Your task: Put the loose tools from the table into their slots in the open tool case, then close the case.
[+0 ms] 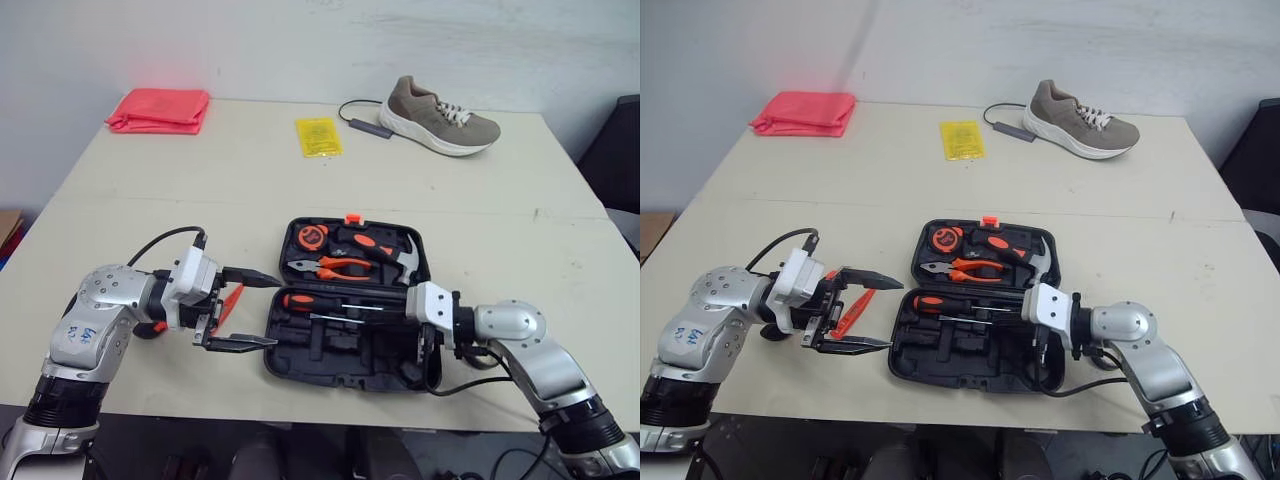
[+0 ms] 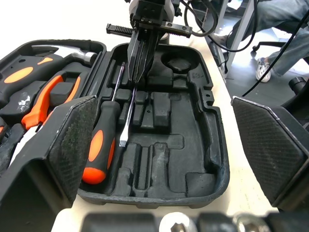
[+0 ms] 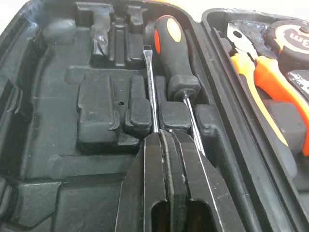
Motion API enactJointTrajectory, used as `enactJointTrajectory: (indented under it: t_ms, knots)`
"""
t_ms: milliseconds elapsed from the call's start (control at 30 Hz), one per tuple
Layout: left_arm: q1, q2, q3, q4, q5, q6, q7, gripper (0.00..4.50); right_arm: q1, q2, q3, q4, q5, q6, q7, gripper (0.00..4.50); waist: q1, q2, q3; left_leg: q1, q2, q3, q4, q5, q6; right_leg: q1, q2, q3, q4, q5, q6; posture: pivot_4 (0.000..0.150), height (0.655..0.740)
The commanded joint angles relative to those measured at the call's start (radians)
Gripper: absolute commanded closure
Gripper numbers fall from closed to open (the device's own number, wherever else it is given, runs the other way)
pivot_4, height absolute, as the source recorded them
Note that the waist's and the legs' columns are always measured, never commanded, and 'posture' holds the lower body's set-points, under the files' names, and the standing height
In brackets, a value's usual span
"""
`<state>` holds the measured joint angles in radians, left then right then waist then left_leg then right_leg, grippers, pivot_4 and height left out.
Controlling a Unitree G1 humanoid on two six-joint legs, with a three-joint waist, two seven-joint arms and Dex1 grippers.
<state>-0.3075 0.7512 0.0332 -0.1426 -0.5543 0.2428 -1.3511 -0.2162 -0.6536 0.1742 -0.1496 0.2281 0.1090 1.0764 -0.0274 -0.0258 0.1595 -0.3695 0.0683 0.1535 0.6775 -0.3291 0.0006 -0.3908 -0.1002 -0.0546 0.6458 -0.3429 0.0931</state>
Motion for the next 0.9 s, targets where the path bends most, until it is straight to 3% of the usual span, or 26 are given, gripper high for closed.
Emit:
enactJointTrajectory:
  t_ms: [33, 200, 233, 300, 400, 533, 767, 900]
  knots:
    - [-0.001, 0.005, 0.028, -0.009, 0.000, -0.022, 0.010, 0.00, 0.035, -0.009, -0.071, -0.037, 0.063, -0.042, 0.015, 4.46, 0.000, 0.002, 0.001, -0.001, 0.000, 0.000, 0.000, 0.000, 0.000, 0.000, 0.000, 0.000, 0.000, 0.000, 0.000, 0.150, 0.7400]
    - [0.043, 0.037, 0.104, -0.009, -0.012, -0.017, 0.036, 0.00, 0.146, -0.063, -0.280, -0.186, 0.232, 0.022, 0.002, 4.46, 0.004, 0.007, 0.005, -0.003, -0.002, 0.000, 0.000, -0.001, 0.001, -0.002, 0.000, 0.000, 0.000, 0.000, 0.000, 0.150, 0.7400]
    - [0.054, 0.048, 0.123, -0.001, -0.011, -0.020, 0.038, 0.00, 0.173, -0.077, -0.319, -0.205, 0.242, 0.021, -0.001, 4.18, 0.004, 0.007, 0.005, -0.002, -0.001, 0.000, 0.000, -0.001, 0.002, -0.002, -0.002, 0.000, -0.001, 0.000, 0.000, 0.150, 0.7400]
    - [0.071, 0.068, 0.167, 0.028, -0.004, -0.027, 0.049, 0.00, 0.242, -0.112, -0.411, -0.234, 0.271, 0.043, -0.002, 3.50, 0.003, 0.007, 0.005, -0.002, -0.001, 0.000, 0.000, -0.001, 0.002, -0.001, -0.002, 0.000, -0.001, 0.000, 0.000, 0.150, 0.7400]
    - [0.102, 0.111, 0.260, 0.155, 0.035, -0.079, 0.068, 0.00, 0.391, -0.165, -0.603, -0.204, 0.261, 0.015, 0.031, 2.14, 0.004, 0.007, 0.005, -0.001, -0.002, 0.000, -0.004, -0.001, 0.001, -0.001, -0.002, 0.000, -0.002, 0.000, 0.000, 0.150, 0.7400]
    - [0.133, 0.170, 0.361, 0.351, 0.075, -0.166, 0.080, 0.00, 0.477, -0.178, -0.801, -0.051, 0.222, -0.129, 0.048, 0.05, 0.000, 0.006, 0.006, 0.001, -0.003, 0.001, -0.007, 0.000, 0.002, -0.001, 0.001, -0.001, -0.004, 0.000, 0.000, 0.150, 0.7400]
    - [0.174, 0.253, 0.507, 0.718, 0.143, -0.338, 0.163, 0.00, 0.571, -0.186, -0.994, 0.320, 0.199, -0.396, 0.149, 0.05, -0.001, 0.005, 0.006, 0.003, -0.002, 0.004, -0.014, 0.000, 0.001, -0.002, -0.001, -0.001, -0.008, 0.000, 0.001, 0.150, 0.7400]
    - [0.234, 0.296, 0.587, 0.888, 0.159, -0.414, 0.235, 0.00, 0.573, -0.213, -1.045, 0.579, 0.151, -0.528, 0.092, 0.05, -0.005, 0.006, 0.006, 0.005, -0.002, 0.009, -0.015, -0.001, 0.002, -0.002, -0.005, -0.004, -0.008, 0.000, 0.001, 0.150, 0.7400]
